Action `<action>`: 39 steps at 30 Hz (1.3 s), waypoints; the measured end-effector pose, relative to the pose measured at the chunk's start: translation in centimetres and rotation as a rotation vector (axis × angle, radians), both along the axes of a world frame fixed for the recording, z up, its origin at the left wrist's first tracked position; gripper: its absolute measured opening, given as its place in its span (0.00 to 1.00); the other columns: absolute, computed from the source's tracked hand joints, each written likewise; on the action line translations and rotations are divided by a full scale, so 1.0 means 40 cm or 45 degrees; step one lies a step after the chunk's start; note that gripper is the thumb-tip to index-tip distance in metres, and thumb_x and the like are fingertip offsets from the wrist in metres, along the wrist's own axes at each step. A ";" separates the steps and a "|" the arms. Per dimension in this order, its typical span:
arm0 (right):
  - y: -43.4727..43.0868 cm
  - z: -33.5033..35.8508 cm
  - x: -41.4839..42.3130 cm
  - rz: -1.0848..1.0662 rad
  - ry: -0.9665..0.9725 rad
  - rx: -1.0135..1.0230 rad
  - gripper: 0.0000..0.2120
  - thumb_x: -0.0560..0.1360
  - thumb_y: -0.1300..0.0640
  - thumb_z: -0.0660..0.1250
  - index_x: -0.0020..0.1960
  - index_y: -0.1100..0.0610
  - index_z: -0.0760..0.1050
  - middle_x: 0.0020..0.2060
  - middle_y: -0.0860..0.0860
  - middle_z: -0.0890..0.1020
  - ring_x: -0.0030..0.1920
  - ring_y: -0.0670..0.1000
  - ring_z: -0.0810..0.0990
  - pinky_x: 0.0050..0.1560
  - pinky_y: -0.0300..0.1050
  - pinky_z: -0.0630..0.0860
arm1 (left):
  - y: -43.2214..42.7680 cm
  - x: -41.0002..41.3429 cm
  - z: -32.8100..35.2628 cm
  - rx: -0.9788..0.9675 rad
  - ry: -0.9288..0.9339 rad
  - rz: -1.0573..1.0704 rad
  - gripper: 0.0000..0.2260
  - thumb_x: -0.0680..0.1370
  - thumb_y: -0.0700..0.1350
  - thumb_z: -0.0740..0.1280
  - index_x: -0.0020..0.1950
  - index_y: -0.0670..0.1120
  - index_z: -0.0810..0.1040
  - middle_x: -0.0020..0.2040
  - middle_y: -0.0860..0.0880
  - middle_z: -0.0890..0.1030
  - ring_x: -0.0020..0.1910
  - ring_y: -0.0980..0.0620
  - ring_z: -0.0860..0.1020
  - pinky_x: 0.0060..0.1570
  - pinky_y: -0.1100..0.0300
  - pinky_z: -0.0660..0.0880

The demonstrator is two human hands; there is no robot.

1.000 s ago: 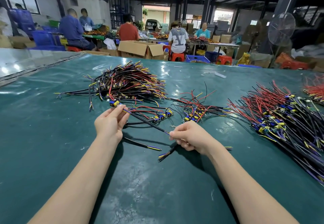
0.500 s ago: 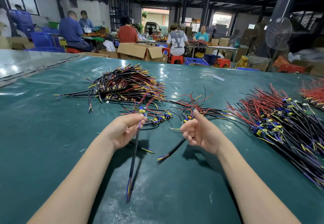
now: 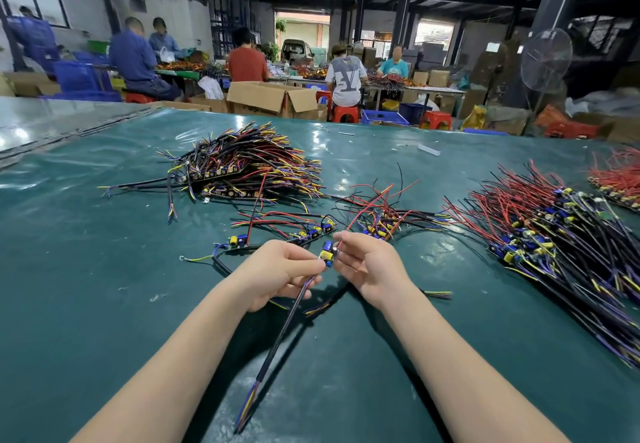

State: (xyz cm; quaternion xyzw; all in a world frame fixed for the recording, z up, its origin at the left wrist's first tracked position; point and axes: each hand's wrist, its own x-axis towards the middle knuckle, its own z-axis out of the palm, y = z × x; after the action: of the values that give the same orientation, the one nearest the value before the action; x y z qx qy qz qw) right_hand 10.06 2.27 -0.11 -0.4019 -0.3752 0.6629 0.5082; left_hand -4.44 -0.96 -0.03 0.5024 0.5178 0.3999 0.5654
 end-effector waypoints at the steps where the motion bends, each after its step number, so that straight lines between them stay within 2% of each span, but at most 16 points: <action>1: 0.001 0.000 0.003 -0.002 -0.029 0.029 0.06 0.74 0.66 0.64 0.39 0.61 0.75 0.20 0.47 0.76 0.21 0.42 0.74 0.26 0.34 0.75 | -0.001 0.002 0.000 0.015 0.019 -0.025 0.04 0.75 0.37 0.67 0.41 0.42 0.79 0.27 0.51 0.80 0.22 0.61 0.74 0.25 0.67 0.74; 4: 0.004 -0.003 0.011 0.003 -0.138 0.093 0.07 0.74 0.69 0.64 0.37 0.63 0.74 0.19 0.47 0.75 0.20 0.42 0.72 0.25 0.34 0.74 | -0.003 -0.007 0.006 -0.011 -0.026 -0.106 0.05 0.75 0.33 0.65 0.42 0.41 0.78 0.30 0.50 0.82 0.26 0.59 0.77 0.26 0.67 0.75; 7: 0.014 0.001 0.020 -0.097 -0.147 0.096 0.09 0.72 0.71 0.65 0.35 0.63 0.73 0.18 0.48 0.74 0.19 0.42 0.73 0.24 0.33 0.74 | -0.012 -0.026 0.018 -0.049 0.014 -0.293 0.06 0.75 0.31 0.64 0.41 0.39 0.77 0.31 0.48 0.82 0.26 0.58 0.78 0.27 0.66 0.74; 12: 0.042 0.007 0.060 -0.379 0.029 0.025 0.10 0.71 0.72 0.66 0.35 0.62 0.71 0.17 0.48 0.75 0.18 0.42 0.73 0.22 0.33 0.73 | -0.020 -0.040 0.026 -0.084 0.044 -0.465 0.06 0.75 0.30 0.63 0.42 0.39 0.76 0.31 0.48 0.82 0.26 0.58 0.78 0.26 0.67 0.74; 19: 0.065 0.003 0.103 -0.607 0.326 0.013 0.10 0.72 0.73 0.64 0.35 0.62 0.72 0.18 0.49 0.77 0.19 0.42 0.74 0.23 0.32 0.74 | -0.022 -0.042 0.021 -0.147 0.045 -0.524 0.07 0.75 0.29 0.63 0.43 0.40 0.74 0.31 0.47 0.82 0.26 0.56 0.78 0.27 0.65 0.75; 22: 0.067 0.001 0.100 -0.620 0.358 0.058 0.10 0.72 0.73 0.64 0.36 0.62 0.72 0.19 0.48 0.77 0.19 0.42 0.75 0.24 0.31 0.74 | -0.022 -0.049 0.026 -0.167 0.065 -0.562 0.07 0.75 0.30 0.62 0.43 0.41 0.73 0.31 0.48 0.82 0.26 0.57 0.78 0.27 0.66 0.75; 28: 0.067 0.000 0.086 -0.671 0.248 0.150 0.09 0.72 0.72 0.65 0.36 0.61 0.73 0.19 0.46 0.77 0.20 0.41 0.74 0.25 0.31 0.74 | -0.020 -0.058 0.032 -0.204 0.049 -0.575 0.07 0.76 0.30 0.62 0.43 0.41 0.73 0.31 0.48 0.82 0.26 0.57 0.78 0.27 0.66 0.75; 31: 0.073 -0.001 0.121 -0.780 0.395 0.066 0.11 0.75 0.70 0.63 0.36 0.60 0.71 0.17 0.46 0.75 0.18 0.41 0.73 0.23 0.32 0.73 | -0.025 -0.066 0.032 -0.197 0.023 -0.643 0.06 0.73 0.31 0.65 0.42 0.41 0.74 0.32 0.48 0.82 0.27 0.57 0.79 0.27 0.66 0.75; 33: 0.075 0.000 0.141 -0.844 0.410 0.026 0.12 0.76 0.69 0.62 0.35 0.59 0.70 0.16 0.46 0.74 0.17 0.41 0.72 0.22 0.31 0.72 | -0.019 -0.061 0.029 -0.181 -0.039 -0.502 0.06 0.72 0.32 0.66 0.43 0.42 0.74 0.32 0.48 0.82 0.26 0.57 0.79 0.26 0.66 0.75; 35: 0.068 0.003 0.132 -0.832 0.274 0.088 0.12 0.76 0.69 0.62 0.35 0.59 0.70 0.16 0.46 0.74 0.17 0.41 0.71 0.21 0.31 0.72 | -0.005 -0.051 0.022 -0.161 -0.176 -0.185 0.06 0.74 0.33 0.66 0.44 0.43 0.75 0.31 0.47 0.83 0.25 0.57 0.79 0.26 0.68 0.74; 37: 0.057 0.008 0.099 -0.760 0.029 0.234 0.12 0.76 0.68 0.61 0.36 0.59 0.71 0.19 0.50 0.74 0.17 0.41 0.69 0.20 0.32 0.70 | 0.009 -0.048 0.019 -0.122 -0.338 0.065 0.04 0.74 0.33 0.66 0.44 0.42 0.76 0.31 0.47 0.83 0.25 0.57 0.79 0.25 0.68 0.74; 39: 0.039 0.013 0.056 -0.613 -0.268 0.380 0.11 0.75 0.68 0.62 0.36 0.57 0.72 0.25 0.54 0.74 0.18 0.40 0.69 0.20 0.34 0.70 | 0.015 -0.045 0.018 -0.073 -0.405 0.195 0.04 0.74 0.34 0.67 0.43 0.42 0.77 0.31 0.47 0.83 0.25 0.57 0.79 0.24 0.69 0.73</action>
State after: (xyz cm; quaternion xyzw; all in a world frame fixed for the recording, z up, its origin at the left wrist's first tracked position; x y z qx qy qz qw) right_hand 12.28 3.83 0.43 -0.4667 -0.4129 0.4155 0.6626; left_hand -6.26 -0.36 0.70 0.3756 0.4698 0.5013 0.6219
